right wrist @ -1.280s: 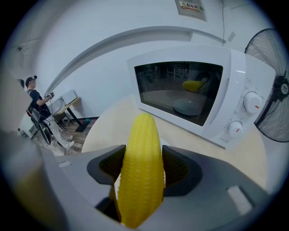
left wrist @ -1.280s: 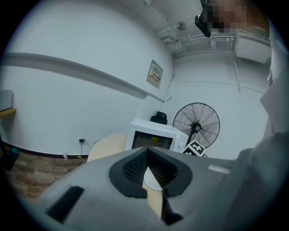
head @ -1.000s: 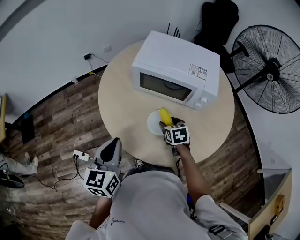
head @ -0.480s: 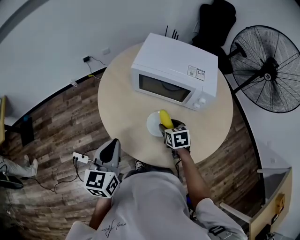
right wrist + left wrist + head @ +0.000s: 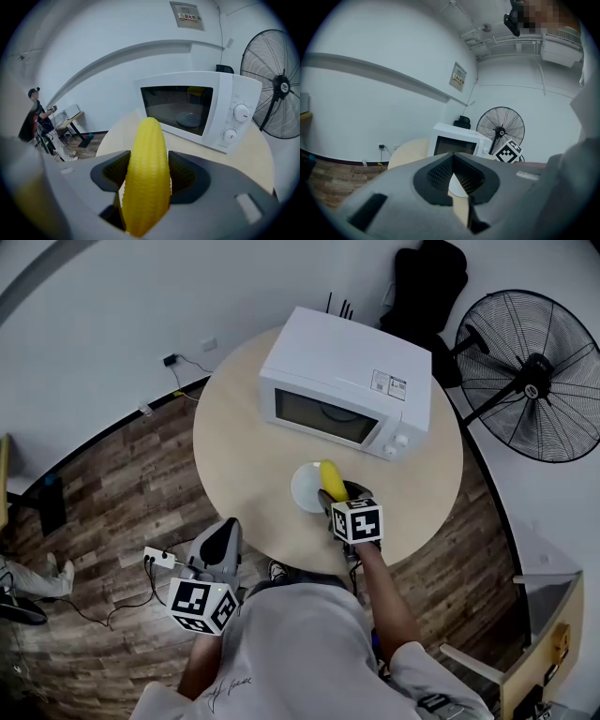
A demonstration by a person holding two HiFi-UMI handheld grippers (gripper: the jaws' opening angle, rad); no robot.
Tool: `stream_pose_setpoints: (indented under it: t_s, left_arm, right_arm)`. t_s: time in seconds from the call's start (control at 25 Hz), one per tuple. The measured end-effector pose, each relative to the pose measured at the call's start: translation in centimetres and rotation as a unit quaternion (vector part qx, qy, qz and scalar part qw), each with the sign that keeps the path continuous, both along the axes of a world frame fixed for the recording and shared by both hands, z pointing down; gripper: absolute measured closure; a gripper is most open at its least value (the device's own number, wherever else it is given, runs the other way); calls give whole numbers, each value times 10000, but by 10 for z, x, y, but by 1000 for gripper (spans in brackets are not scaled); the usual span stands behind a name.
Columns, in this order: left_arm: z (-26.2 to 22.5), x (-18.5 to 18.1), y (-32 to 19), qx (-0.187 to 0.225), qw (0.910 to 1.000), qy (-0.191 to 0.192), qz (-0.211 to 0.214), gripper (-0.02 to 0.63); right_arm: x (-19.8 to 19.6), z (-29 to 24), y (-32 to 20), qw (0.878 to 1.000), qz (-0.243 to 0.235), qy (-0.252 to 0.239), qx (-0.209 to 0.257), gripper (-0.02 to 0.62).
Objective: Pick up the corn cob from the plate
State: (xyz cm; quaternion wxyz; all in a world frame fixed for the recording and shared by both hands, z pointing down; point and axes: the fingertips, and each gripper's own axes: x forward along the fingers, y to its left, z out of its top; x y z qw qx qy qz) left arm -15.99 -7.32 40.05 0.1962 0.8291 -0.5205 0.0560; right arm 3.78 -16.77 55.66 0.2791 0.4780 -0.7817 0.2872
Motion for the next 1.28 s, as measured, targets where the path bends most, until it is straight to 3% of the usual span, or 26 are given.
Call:
stream_pose_setpoints:
  t_s: [1.28]
  left_arm:
    - [8,1,3,-86,9998,133,90,615]
  right_arm:
    - [7,-57,26,9971,249,-506,506,330]
